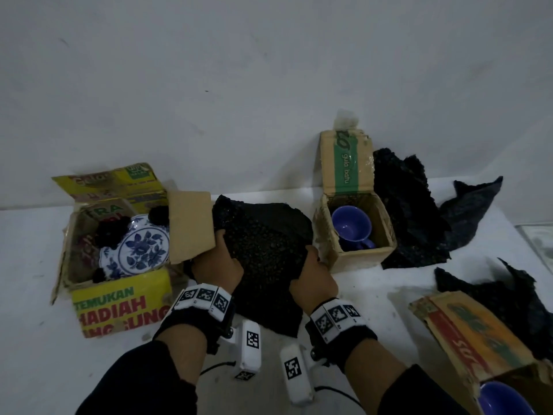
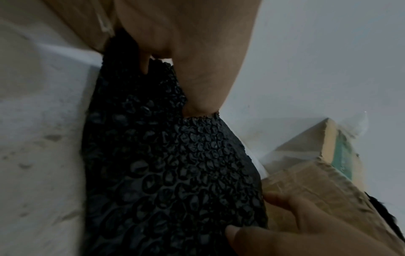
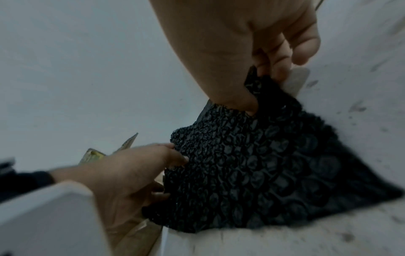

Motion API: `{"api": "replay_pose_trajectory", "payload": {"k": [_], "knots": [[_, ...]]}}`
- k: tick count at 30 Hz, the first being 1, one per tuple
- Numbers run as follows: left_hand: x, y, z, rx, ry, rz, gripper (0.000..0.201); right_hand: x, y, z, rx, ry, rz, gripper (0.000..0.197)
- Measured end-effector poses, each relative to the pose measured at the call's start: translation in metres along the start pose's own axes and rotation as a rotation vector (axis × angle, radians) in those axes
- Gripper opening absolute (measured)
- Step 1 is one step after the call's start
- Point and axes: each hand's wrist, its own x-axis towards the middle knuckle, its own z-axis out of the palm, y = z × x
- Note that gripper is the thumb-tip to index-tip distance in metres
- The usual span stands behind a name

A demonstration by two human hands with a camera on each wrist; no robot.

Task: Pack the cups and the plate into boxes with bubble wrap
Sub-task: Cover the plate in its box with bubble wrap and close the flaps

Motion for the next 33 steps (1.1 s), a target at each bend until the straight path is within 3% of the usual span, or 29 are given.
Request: {"api": "replay_pose_trajectory", "payload": {"k": [6,10,16,20,23,27,33], "knots": [[-0.007,0.001,-0.009,0.02,-0.036,-0.042,0.081,-0.008,0.0,-0.007,0.09,0.055,-0.077,0.066],[-0.022,0.011,-0.011,-0.046,-0.058,-0.027,0.07,-0.021,-0.002,-0.011,0.076,0.124,-0.133,0.061],[-0.053,0.027,-0.023,-0.257,-0.159,0.26,0.057,-0.048,0.001,-0.023,0.14,0.287,-0.273,0.036],[-0.079,0.033,-0.051,-0.327,-0.07,0.462,0.049,-0.075,-0.002,-0.036,0.299,0.357,-0.274,0.032],[-0.087,0.027,-0.078,-0.442,0.029,0.551,0.046,-0.094,-0.014,-0.045,0.566,0.382,-0.294,0.031],[-0.092,0.007,-0.127,-0.644,0.096,0.562,0.038,-0.11,-0.043,-0.059,0.873,0.301,-0.295,0.026],[-0.093,-0.051,-0.189,-1.023,0.02,0.42,0.033,-0.114,-0.107,-0.065,1.27,0.039,-0.147,0.039]]}}
